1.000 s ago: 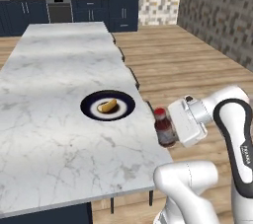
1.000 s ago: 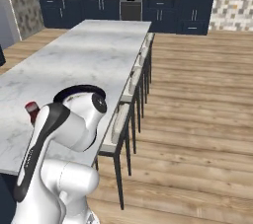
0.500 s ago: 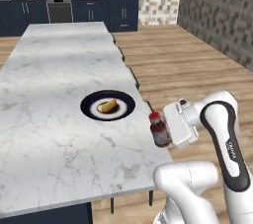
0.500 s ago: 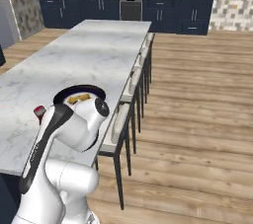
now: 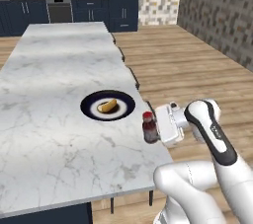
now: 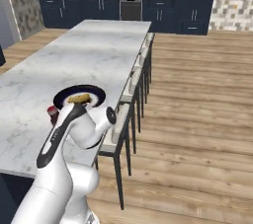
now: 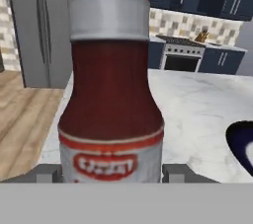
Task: Move the hot dog bun to the plate on the dining table and place the condiment next to that plate. Then navigate to the fridge and take the sausage and place it on the plate as well.
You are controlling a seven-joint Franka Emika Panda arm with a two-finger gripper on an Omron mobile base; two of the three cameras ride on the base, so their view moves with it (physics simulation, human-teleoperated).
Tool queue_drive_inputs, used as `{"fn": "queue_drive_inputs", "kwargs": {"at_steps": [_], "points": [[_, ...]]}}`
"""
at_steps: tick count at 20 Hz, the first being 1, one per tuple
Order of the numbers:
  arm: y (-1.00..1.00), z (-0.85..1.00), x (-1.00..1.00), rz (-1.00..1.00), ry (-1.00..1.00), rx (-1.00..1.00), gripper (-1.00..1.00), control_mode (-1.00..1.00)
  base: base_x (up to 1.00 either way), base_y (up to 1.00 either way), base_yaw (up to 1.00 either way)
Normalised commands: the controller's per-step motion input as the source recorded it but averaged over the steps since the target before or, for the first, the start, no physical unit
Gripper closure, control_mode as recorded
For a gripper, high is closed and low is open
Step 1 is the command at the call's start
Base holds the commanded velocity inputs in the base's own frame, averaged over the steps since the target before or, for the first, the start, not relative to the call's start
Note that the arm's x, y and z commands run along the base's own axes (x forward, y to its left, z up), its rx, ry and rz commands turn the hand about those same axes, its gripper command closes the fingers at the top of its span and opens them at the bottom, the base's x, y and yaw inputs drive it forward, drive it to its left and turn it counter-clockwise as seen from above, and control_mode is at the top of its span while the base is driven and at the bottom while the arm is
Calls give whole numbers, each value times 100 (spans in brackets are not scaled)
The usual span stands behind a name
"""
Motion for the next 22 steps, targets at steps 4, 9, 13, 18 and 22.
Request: {"fn": "queue_drive_inputs", "kwargs": {"at_steps": [4, 9, 13, 18, 22], "points": [[0, -30, 78, 9, 0, 16, 100, -100, 0, 0, 0], [0, -16, 74, 7, 0, 11, 100, -100, 0, 0, 0], [0, -19, 70, 8, 0, 2, 100, -100, 0, 0, 0], [1, -17, 69, 9, 0, 0, 100, -100, 0, 0, 0], [13, -28, 57, 9, 0, 0, 100, -100, 0, 0, 0]]}}
